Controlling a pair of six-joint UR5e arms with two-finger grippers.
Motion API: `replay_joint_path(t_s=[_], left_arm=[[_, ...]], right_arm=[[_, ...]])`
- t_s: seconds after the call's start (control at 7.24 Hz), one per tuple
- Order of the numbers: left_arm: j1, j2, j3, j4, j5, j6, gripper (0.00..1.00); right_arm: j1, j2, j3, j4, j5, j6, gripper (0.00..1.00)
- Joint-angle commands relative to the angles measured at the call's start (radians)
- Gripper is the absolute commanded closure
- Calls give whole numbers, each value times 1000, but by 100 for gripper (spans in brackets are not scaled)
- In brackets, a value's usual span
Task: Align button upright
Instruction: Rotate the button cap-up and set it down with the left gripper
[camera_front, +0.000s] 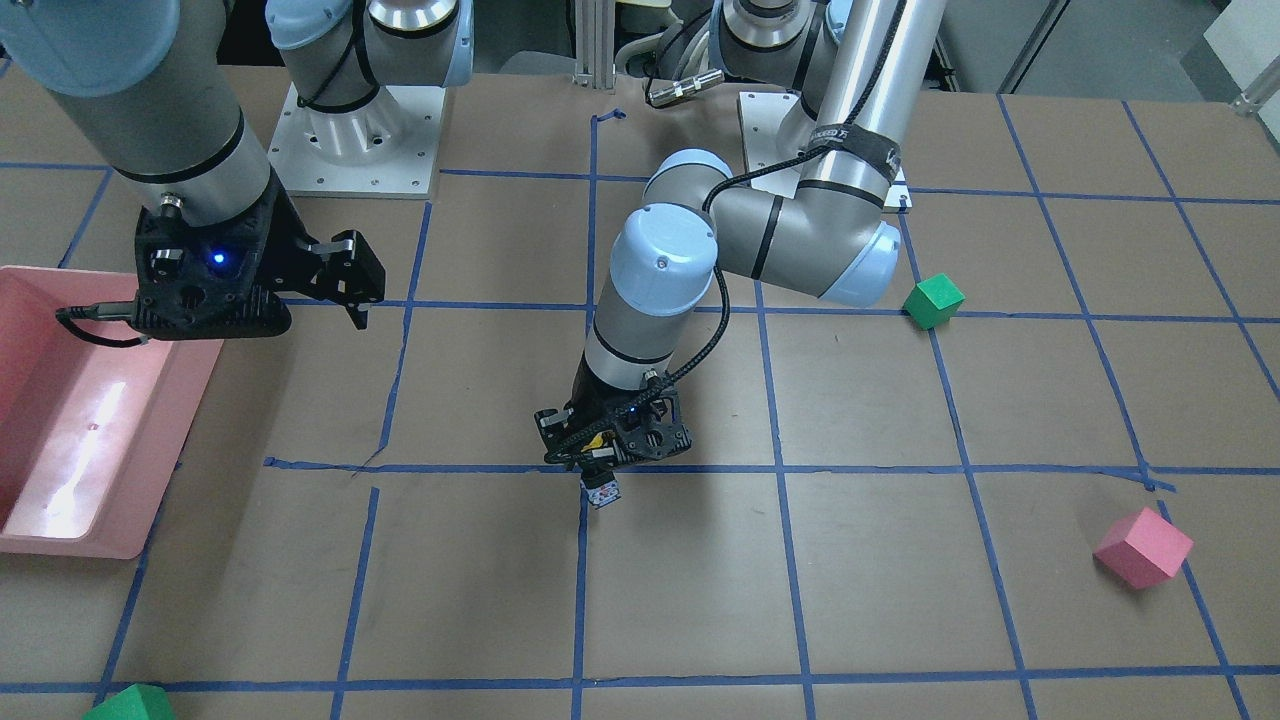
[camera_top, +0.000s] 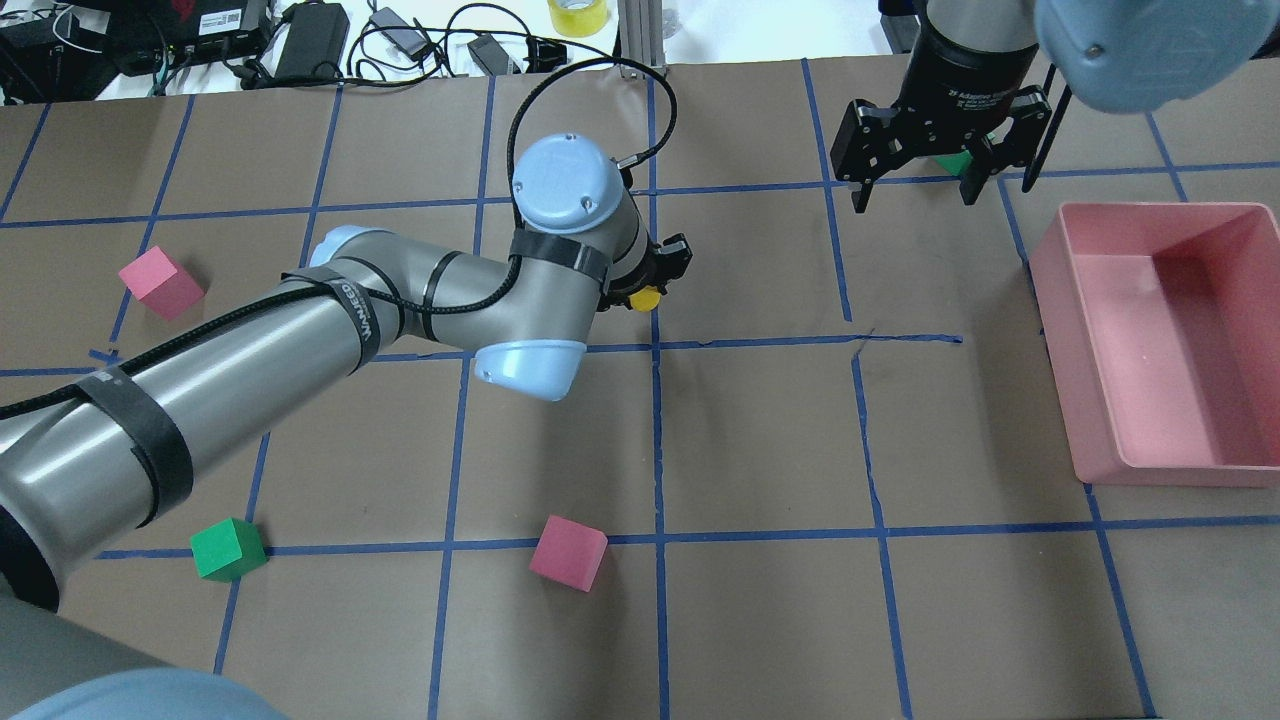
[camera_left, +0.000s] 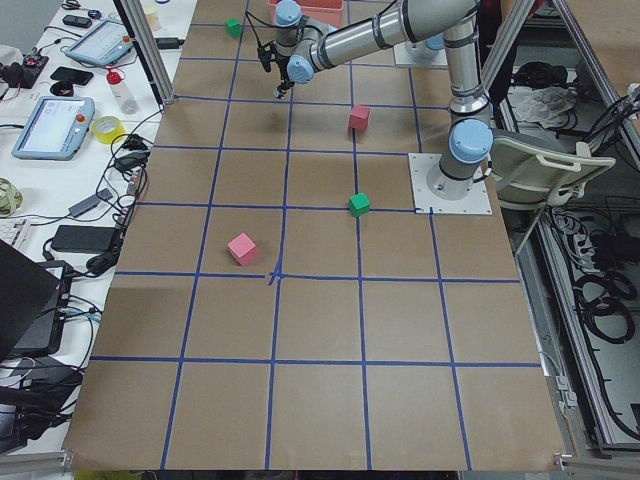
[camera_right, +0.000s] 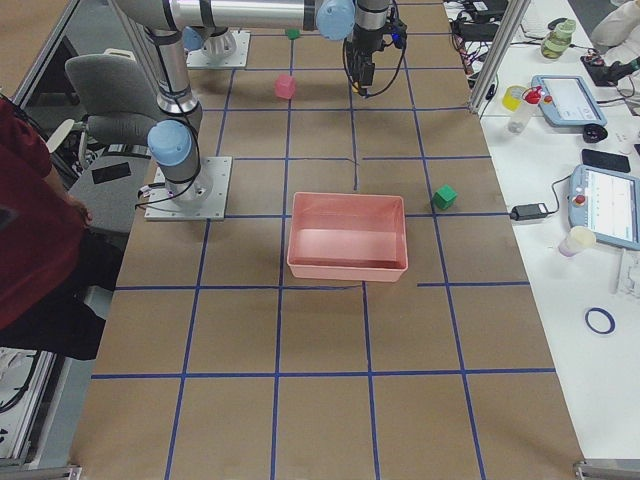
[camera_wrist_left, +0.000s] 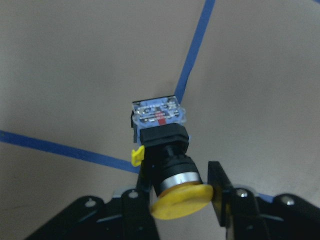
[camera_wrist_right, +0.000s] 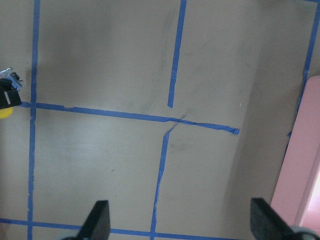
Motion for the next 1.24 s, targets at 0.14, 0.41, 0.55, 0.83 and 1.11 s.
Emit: replay_joint_path(t_s=[0.14,0.41,0.55,0.83,1.11], left_arm=[[26,-44,26,-111,-106,27,71],[36,-60,41,-142,-138,33,68],[37,-63,43,-151,-139,39,61],[42,-67,46,-153,-152,66,6],[91,-51,52,-180,-171,78,3]], right_arm=[[1,-4,31,-54,-14,5,0],[7,-5,31,-68,-24,47,0],[7,-7,31,-66,-26,47,0],[7,-7,32,-54,-14,48,0],[7,-8,32,-46,-17,77,0]])
